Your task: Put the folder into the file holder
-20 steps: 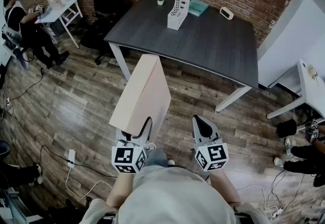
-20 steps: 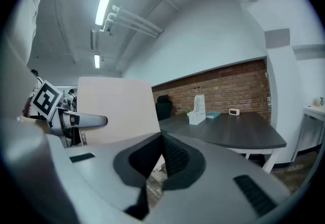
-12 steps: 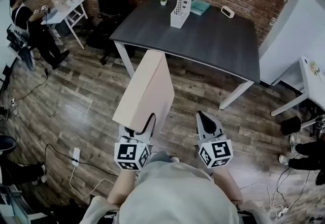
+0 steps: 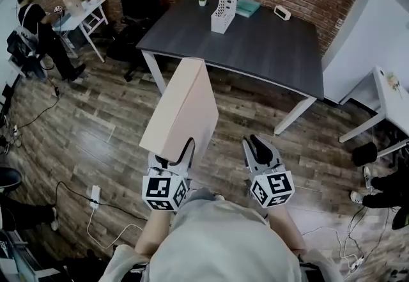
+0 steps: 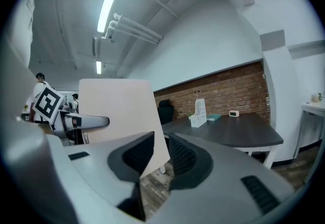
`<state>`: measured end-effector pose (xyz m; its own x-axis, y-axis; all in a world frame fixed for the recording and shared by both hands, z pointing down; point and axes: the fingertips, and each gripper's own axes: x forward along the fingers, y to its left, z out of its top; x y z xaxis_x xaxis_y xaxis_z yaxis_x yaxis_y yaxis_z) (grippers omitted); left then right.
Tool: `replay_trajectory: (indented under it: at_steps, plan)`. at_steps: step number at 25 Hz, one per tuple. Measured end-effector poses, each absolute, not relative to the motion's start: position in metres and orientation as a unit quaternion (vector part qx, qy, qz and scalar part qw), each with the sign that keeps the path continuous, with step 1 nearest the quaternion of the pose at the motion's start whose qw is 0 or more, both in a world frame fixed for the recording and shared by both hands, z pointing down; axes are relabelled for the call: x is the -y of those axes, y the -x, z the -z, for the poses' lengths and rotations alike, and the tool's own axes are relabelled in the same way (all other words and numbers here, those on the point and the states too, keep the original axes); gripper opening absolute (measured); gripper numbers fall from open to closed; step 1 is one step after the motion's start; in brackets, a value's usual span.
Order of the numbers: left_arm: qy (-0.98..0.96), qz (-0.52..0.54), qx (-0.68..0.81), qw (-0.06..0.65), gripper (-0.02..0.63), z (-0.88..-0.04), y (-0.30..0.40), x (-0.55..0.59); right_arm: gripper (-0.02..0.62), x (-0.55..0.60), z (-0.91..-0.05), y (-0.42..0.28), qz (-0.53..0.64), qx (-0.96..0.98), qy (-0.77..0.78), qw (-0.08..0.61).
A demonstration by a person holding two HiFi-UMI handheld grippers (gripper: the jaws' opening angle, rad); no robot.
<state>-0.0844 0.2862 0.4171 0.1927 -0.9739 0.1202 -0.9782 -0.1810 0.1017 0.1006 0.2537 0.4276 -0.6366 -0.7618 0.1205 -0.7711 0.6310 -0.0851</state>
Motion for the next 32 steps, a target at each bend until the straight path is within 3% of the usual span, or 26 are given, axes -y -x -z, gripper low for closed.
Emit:
replay_trajectory:
  at_steps: [7,13,32]
  plan:
    - [-0.768,-0.018,0.635,0.079,0.270,-0.421,0.078,-0.288,0.281,-0.260,-0.428,-0.103,-0.065,0.908,-0.413,0.028]
    - [-0.770,-0.018,0.632,0.080,0.270,-0.418,0.075,-0.279,0.362,-0.254,-0.428,-0.107,-0.081,0.910,-0.406,0.014]
    - [-0.770,-0.012,0.631,0.092,0.270,-0.426,0.101,-0.131,0.382,-0.110,-0.442,-0.087,-0.097,0.904,-0.415,0.022]
